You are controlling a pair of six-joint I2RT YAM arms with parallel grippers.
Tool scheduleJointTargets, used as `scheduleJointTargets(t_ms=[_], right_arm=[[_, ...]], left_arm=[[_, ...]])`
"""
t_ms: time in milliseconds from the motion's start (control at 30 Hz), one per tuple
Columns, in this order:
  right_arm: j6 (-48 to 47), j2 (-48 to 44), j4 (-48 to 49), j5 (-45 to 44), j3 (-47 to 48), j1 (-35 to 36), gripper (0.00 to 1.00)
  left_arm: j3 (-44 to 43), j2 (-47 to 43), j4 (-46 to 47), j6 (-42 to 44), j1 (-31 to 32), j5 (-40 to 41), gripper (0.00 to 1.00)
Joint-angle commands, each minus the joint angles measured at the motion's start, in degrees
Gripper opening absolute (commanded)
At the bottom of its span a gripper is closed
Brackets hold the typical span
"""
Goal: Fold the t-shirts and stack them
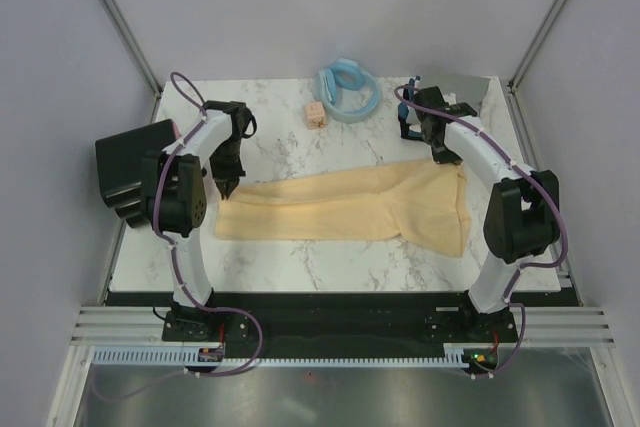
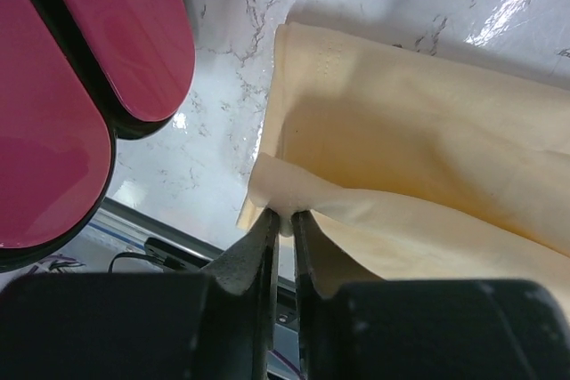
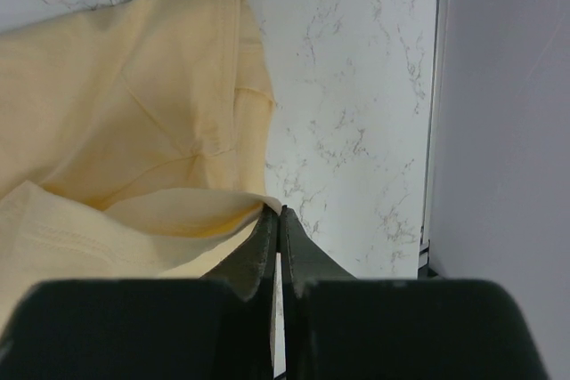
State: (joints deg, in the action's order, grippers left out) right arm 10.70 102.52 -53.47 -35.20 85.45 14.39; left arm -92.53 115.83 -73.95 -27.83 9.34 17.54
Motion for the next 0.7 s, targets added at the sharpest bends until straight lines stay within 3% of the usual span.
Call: scheduleJointTargets(t_ms=[0, 133, 200, 267, 300, 667], right_arm=[[0.7, 0.4, 0.8, -3.3, 3.0, -0.2, 0.1], [1.1, 0.1, 0.7, -5.0, 3.3, -0.4, 0.13], [1.3, 0.0, 0.6, -5.4, 3.5, -0.6, 0.14], [1.8, -0.1, 0.2, -6.9, 4.0, -0.8, 0.22], [1.8, -0.2, 0.1, -7.2, 4.3, -0.8, 0.29], [1.3, -7.3, 0.4, -8.9, 6.4, -0.9, 0.3]], left_arm=[[-2.8, 0.5, -2.1, 0.9, -0.4, 2.3, 0.18], [-4.1, 0.5, -2.5, 0.9, -0.4, 3.0, 0.31], [-4.7, 0.6, -2.7, 0.9, -0.4, 3.8, 0.33], [-5.0, 0.9, -3.4, 0.6, -0.5, 4.5, 0.35], [-5.3, 0.7, -3.4, 0.6, -0.5, 4.8, 0.35], [-6.9, -2.4, -4.3, 0.0, -0.3, 2.5, 0.35]])
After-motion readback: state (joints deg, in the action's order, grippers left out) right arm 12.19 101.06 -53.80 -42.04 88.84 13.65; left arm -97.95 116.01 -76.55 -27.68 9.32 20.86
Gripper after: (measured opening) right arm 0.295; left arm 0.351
